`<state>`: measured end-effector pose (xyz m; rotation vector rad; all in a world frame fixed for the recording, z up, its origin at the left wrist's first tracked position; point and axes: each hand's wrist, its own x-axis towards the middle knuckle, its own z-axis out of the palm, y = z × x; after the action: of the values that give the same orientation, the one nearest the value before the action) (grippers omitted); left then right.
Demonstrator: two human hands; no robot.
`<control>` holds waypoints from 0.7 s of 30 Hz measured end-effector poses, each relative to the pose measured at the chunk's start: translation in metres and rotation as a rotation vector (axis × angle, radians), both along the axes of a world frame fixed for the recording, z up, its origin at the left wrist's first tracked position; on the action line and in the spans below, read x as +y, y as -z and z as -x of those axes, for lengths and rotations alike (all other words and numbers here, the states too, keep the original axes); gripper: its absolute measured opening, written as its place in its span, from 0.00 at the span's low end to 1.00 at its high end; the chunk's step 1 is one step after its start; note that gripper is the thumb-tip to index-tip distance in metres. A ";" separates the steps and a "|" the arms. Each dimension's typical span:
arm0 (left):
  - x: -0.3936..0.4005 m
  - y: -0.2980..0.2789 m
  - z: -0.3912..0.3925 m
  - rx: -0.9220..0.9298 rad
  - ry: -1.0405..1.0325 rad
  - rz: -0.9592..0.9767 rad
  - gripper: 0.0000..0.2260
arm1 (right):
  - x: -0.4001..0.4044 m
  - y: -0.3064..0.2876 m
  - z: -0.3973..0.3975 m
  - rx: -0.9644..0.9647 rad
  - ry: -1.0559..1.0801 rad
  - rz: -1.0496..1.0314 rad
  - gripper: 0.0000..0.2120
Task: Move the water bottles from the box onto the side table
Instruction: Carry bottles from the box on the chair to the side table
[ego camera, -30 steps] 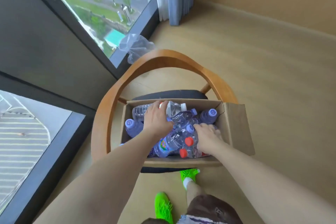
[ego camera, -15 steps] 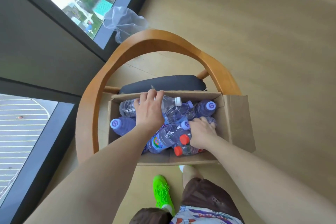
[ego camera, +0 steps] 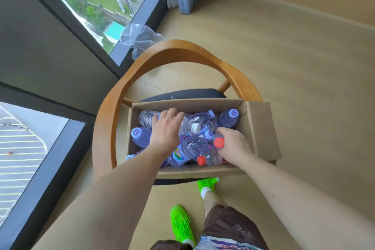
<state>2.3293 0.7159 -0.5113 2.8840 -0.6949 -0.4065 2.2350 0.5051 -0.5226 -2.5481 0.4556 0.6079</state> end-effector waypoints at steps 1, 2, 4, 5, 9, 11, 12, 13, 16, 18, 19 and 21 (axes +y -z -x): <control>0.003 -0.006 0.005 -0.006 0.007 0.027 0.30 | 0.002 -0.006 0.004 -0.029 0.087 -0.037 0.27; 0.006 -0.013 0.008 -0.011 0.000 0.069 0.30 | 0.005 -0.013 0.007 -0.051 0.153 -0.068 0.28; 0.009 -0.032 0.013 -0.021 -0.051 0.165 0.27 | 0.011 -0.030 0.012 -0.080 0.220 -0.102 0.29; 0.009 -0.043 0.015 -0.023 -0.086 0.203 0.26 | 0.014 -0.039 0.015 -0.096 0.235 -0.108 0.29; 0.010 -0.087 0.028 -0.040 -0.161 0.322 0.23 | 0.025 -0.086 0.026 -0.228 0.278 -0.143 0.18; 0.012 -0.109 0.037 -0.062 -0.233 0.424 0.23 | 0.030 -0.114 0.033 -0.309 0.292 -0.170 0.16; 0.014 -0.120 0.042 -0.065 -0.283 0.480 0.23 | 0.034 -0.129 0.036 -0.350 0.310 -0.181 0.16; 0.016 -0.132 0.048 -0.068 -0.334 0.531 0.23 | 0.037 -0.144 0.040 -0.395 0.335 -0.193 0.16; 0.022 -0.167 0.063 -0.084 -0.448 0.646 0.26 | 0.050 -0.183 0.047 -0.532 0.379 -0.224 0.16; 0.026 -0.189 0.073 -0.104 -0.469 0.663 0.28 | 0.059 -0.204 0.049 -0.601 0.371 -0.225 0.17; 0.029 -0.199 0.078 -0.102 -0.483 0.678 0.28 | 0.064 -0.213 0.050 -0.625 0.355 -0.226 0.18; 0.034 -0.217 0.090 -0.075 -0.540 0.744 0.29 | 0.071 -0.226 0.051 -0.651 0.321 -0.243 0.19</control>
<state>2.2395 0.7502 -0.2943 2.2355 -0.0207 0.0397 2.1840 0.5763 -0.2961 -2.2047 0.4963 -0.2693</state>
